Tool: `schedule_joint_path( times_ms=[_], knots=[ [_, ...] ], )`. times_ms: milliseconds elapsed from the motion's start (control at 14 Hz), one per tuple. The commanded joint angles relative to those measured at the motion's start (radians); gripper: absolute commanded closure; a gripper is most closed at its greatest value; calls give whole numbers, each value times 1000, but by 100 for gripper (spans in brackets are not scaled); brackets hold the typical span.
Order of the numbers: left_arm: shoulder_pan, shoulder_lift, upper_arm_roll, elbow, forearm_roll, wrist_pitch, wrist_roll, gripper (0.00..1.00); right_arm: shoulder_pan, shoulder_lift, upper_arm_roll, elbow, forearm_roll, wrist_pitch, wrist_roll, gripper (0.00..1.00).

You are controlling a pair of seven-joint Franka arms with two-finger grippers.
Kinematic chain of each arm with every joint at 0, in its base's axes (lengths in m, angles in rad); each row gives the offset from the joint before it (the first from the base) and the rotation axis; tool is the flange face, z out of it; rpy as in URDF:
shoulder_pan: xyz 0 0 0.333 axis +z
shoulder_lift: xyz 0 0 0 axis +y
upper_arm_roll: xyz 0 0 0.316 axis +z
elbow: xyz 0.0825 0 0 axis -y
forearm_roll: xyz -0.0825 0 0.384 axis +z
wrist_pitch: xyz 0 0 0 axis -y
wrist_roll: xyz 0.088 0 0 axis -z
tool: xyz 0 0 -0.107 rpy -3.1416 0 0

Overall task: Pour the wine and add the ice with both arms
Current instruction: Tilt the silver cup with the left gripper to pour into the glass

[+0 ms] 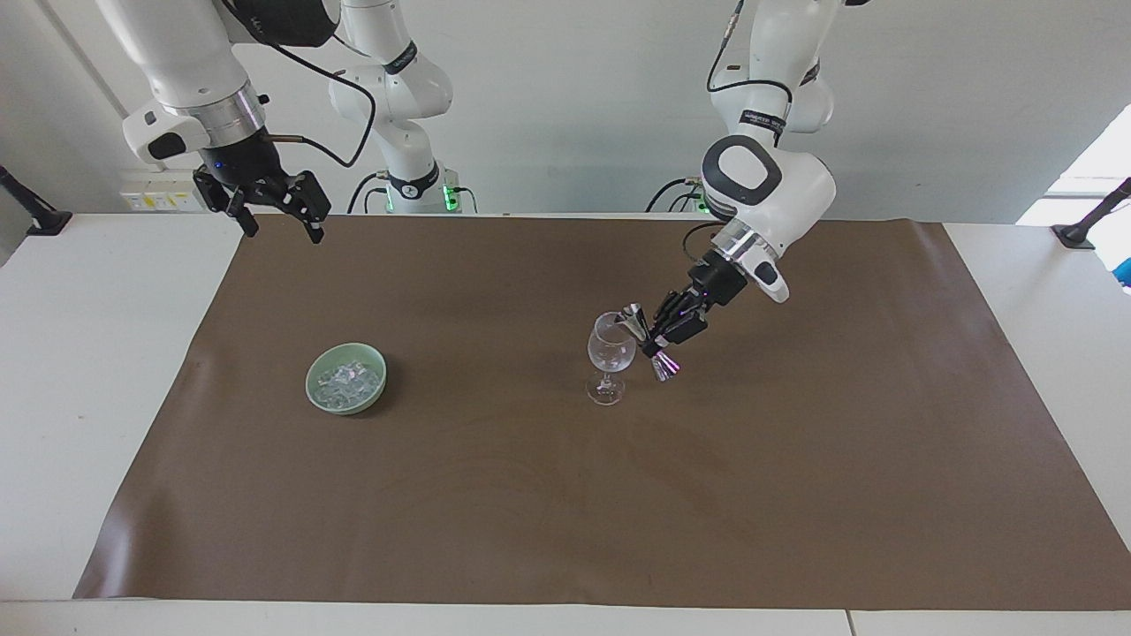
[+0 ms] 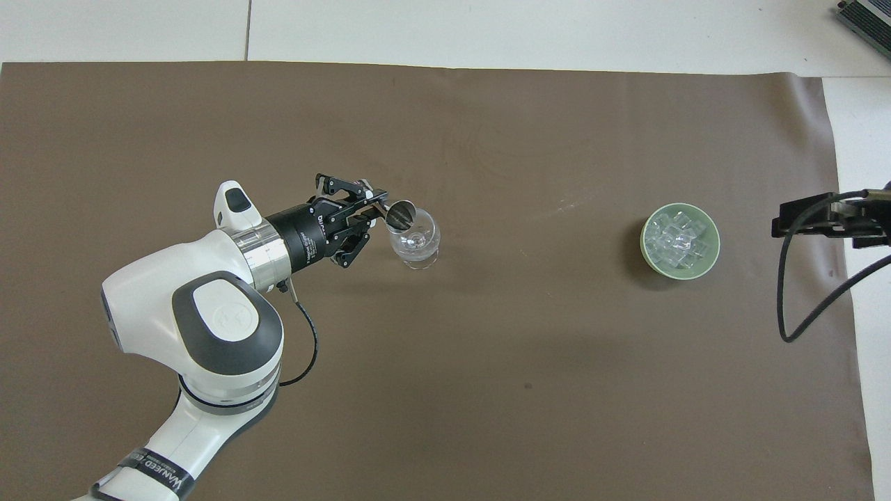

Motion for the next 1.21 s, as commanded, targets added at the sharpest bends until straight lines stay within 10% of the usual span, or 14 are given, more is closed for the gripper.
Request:
schedule_joint_path(
  times_ms=[0, 1141],
  knots=[
    [-21, -21, 14, -17, 4, 58, 52, 100, -8, -25, 3, -25, 26, -2, -21, 0],
    [-113, -8, 12, -17, 4, 265, 235, 100, -8, -25, 3, -25, 26, -2, -21, 0]
  ],
)
